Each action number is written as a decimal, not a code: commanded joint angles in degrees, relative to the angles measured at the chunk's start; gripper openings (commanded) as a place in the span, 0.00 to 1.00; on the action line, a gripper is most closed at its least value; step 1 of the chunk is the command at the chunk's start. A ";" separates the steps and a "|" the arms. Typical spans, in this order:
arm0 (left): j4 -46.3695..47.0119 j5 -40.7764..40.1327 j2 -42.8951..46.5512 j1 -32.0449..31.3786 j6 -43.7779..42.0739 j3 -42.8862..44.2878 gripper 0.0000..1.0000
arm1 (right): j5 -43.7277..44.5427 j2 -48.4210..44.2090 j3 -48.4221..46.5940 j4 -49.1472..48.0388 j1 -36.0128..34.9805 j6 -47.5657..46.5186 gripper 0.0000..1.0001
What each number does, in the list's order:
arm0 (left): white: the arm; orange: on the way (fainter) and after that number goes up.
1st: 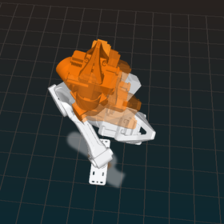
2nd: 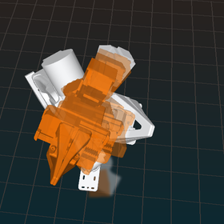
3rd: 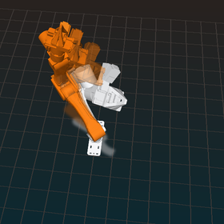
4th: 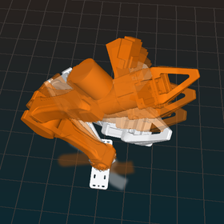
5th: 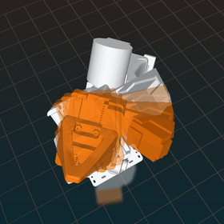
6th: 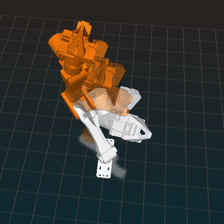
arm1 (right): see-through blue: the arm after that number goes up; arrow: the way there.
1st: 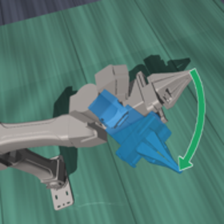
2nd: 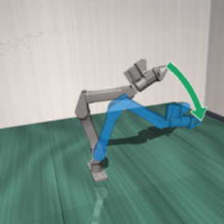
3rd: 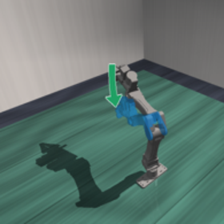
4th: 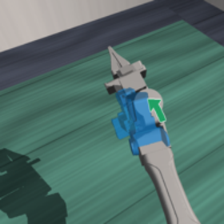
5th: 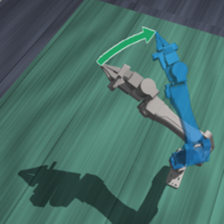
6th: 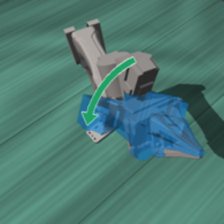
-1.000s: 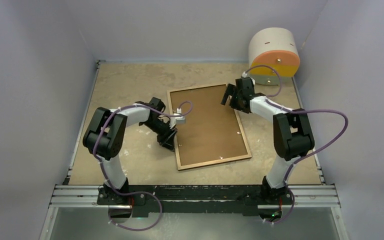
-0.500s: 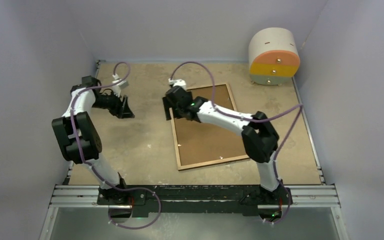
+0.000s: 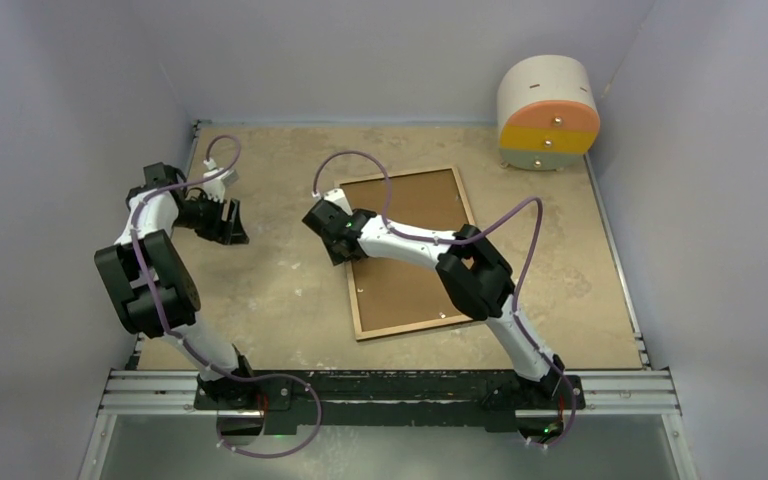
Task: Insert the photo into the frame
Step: Turn over the photo frame at the center of the board.
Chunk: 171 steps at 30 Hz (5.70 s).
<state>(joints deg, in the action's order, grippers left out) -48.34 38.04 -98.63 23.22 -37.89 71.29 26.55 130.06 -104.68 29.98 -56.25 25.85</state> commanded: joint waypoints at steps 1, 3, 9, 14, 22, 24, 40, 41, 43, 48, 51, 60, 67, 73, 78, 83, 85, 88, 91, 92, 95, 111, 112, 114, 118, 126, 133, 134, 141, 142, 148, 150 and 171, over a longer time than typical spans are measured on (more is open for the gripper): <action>3.15 -1.41 2.61 0.16 1.42 -1.03 0.62 | 3.29 0.44 -2.73 1.83 -0.92 -0.24 0.55; 3.41 -1.73 2.39 0.16 1.39 -1.43 0.62 | 3.69 1.14 -3.16 2.15 -1.39 -0.18 0.51; 3.96 -2.35 2.14 0.17 0.74 -1.94 0.62 | 4.48 3.99 -6.00 4.22 -2.44 0.20 0.44; 3.95 -2.23 2.40 0.16 0.19 -2.10 0.62 | 3.97 5.90 -8.02 5.52 -2.92 0.61 0.39; 4.61 -0.99 2.56 0.11 1.19 -3.49 0.62 | 4.58 8.76 -14.78 9.09 -3.69 1.10 0.12; 4.30 0.19 2.56 0.11 1.24 -3.80 0.63 | 3.63 8.02 -16.12 9.13 -3.76 2.01 0.03; -0.87 5.79 1.99 0.07 0.84 -3.24 0.63 | -14.59 -3.11 -29.14 2.76 -2.73 17.07 0.00; -1.45 6.23 2.22 0.07 0.88 -2.61 0.63 | -16.37 -3.95 -29.54 1.75 -2.28 18.66 0.00; -3.30 7.79 2.67 0.07 1.14 -0.62 0.63 | -20.66 -5.56 -29.43 -0.97 -1.11 21.95 0.00; -7.39 12.38 5.09 -0.14 3.09 6.12 0.63 | -27.75 -9.50 -26.70 -7.96 1.93 29.14 0.00; -7.80 12.44 7.19 -2.04 5.71 9.57 0.63 | -31.52 -11.70 -23.50 -12.25 3.32 33.34 0.00; -3.55 7.16 12.95 -12.47 14.33 15.14 0.63 | -41.07 -21.32 -5.67 -30.29 9.00 44.98 0.00; -1.03 3.98 10.65 -20.37 19.18 22.02 0.63 | -45.96 -28.39 7.88 -37.02 13.93 47.26 0.01; 0.94 -0.49 4.28 -29.71 23.09 28.64 0.63 | -49.69 -32.60 12.78 -34.81 18.25 44.31 0.35; 0.96 -3.77 -1.60 -34.95 24.78 35.60 0.62 | -51.29 -34.50 11.68 -28.74 21.64 40.10 0.63; 0.17 -4.80 -4.46 -36.92 25.07 39.15 0.62 | -53.08 -35.41 8.95 -20.21 25.12 33.63 0.74; -0.16 -5.26 -5.25 -37.54 24.91 40.17 0.62 | -52.69 -34.69 5.91 -14.40 26.10 29.19 0.74; -1.68 -5.80 -7.11 -38.61 24.49 42.81 0.62 | -50.32 -33.26 0.04 -4.82 26.90 21.51 0.74; -2.62 -7.14 -9.14 -40.14 24.11 45.34 0.62 | -49.82 -31.58 -4.73 2.58 27.39 15.87 0.75; -3.18 -7.68 -9.93 -40.96 24.03 46.52 0.62 | -50.22 -31.32 -5.57 3.65 27.54 14.78 0.75; -5.75 -9.02 -12.93 -42.82 23.43 52.03 0.62 | -52.49 -32.03 -4.06 3.30 28.01 13.87 0.76; -7.98 -13.91 -11.87 -43.28 19.14 48.39 0.61 | -36.19 -34.95 -2.05 14.27 28.65 0.96 0.62; -7.38 -13.56 -10.84 -42.34 18.63 45.89 0.61 | -34.77 -35.69 -0.66 14.49 28.70 0.28 0.61; -6.16 -13.17 -9.26 -39.19 17.03 40.54 0.61 | -33.12 -37.48 2.90 13.95 29.16 -0.84 0.60; -1.80 -14.89 -7.56 -33.05 12.38 27.59 0.60 | -33.88 -41.57 12.49 10.55 31.42 -1.29 0.56; 11.07 -21.88 -9.92 -31.40 8.94 7.91 0.59 | -43.65 -48.31 32.88 -4.07 34.45 4.01 0.36; 15.15 -21.48 -12.86 -31.81 9.15 3.51 0.59 | -48.10 -50.06 44.06 -15.16 34.54 8.72 0.32; 15.09 -21.23 -13.09 -31.83 9.19 3.37 0.59 | -48.97 -50.03 45.40 -16.98 34.54 9.15 0.32; 15.17 -22.45 -12.16 -31.76 8.74 0.84 0.58 | -51.39 -45.87 52.85 -26.90 34.54 11.76 0.40; 15.32 -22.82 -11.79 -31.75 8.64 0.02 0.58 | -51.35 -44.99 53.97 -28.88 34.54 12.37 0.42; 15.81 -24.39 -10.24 -31.42 8.49 -2.18 0.57 | -50.18 -38.41 57.81 -36.14 34.55 14.27 0.57; 15.75 -24.71 -10.09 -31.40 8.58 -2.33 0.57 | -49.59 -36.79 58.35 -36.83 34.54 14.16 0.63; 12.74 -22.42 -6.26 -29.11 9.10 0.68 0.67 | -22.81 -42.02 54.98 -15.69 34.55 6.59 0.99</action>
<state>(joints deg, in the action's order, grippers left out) -32.58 14.55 -107.85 -7.31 -29.12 71.02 -11.14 90.61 -46.83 2.26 -22.04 35.92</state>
